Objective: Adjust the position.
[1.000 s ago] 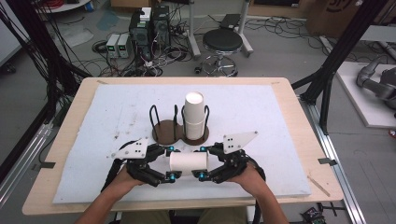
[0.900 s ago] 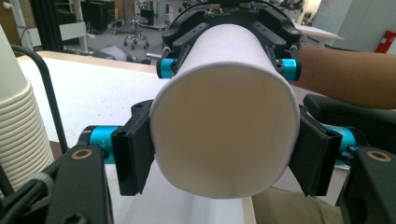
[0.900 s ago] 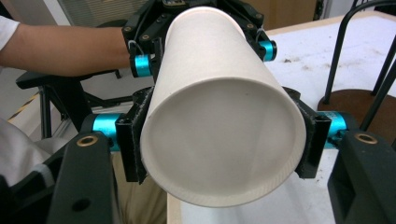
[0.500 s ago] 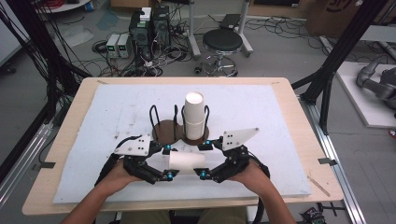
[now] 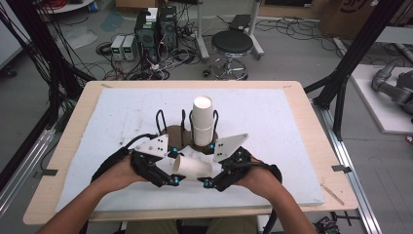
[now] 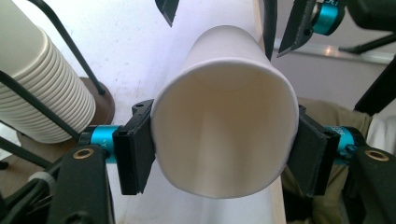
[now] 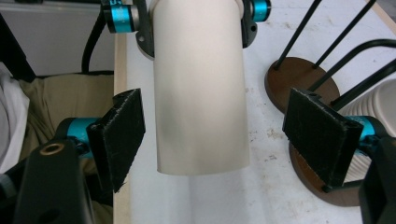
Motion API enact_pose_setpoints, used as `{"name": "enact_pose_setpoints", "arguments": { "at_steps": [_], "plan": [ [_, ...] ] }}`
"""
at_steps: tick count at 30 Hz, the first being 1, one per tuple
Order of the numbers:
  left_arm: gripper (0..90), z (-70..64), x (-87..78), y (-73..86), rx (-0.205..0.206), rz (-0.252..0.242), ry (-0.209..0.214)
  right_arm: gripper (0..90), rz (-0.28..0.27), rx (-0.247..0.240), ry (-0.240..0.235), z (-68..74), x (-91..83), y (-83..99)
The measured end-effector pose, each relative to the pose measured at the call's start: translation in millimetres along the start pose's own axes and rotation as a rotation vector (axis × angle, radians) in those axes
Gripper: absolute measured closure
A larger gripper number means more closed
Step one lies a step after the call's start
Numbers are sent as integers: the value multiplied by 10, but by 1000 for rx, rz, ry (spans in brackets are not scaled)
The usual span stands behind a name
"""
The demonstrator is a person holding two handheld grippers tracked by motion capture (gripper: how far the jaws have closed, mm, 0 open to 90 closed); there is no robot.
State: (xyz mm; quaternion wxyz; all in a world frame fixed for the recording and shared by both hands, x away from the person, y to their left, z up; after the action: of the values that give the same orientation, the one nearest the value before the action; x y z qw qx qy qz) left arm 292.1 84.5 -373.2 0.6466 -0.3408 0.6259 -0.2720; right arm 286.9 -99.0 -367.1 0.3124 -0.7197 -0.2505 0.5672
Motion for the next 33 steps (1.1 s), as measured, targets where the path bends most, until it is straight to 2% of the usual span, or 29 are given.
{"name": "enact_pose_setpoints", "arguments": {
  "at_steps": [5,17,24,33],
  "plan": [
    [331,28,-28,-60,20,64,-7,214,45,-18,-6,-3,51,-54],
    [331,45,-32,-154,34,157,1,215,128,-48,-5,6,219,-101],
    [331,38,-1,-163,32,189,6,216,156,-64,-20,21,323,-121],
    [329,33,23,-173,30,213,8,274,186,-77,-23,41,395,-121]
  ]
}}
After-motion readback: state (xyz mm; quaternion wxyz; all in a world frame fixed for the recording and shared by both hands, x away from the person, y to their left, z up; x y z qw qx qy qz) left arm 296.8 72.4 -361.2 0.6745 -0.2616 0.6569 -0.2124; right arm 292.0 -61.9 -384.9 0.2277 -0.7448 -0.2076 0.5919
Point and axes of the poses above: each handheld gripper's, and its own axes: x roughly forward along the jaws, y roughly out of its underside, z roughly to its left, the point moved 5 cm from there along x, roughly forward along the jaws, and after that the axes turned 2 degrees about y, right-handed, at the moved point
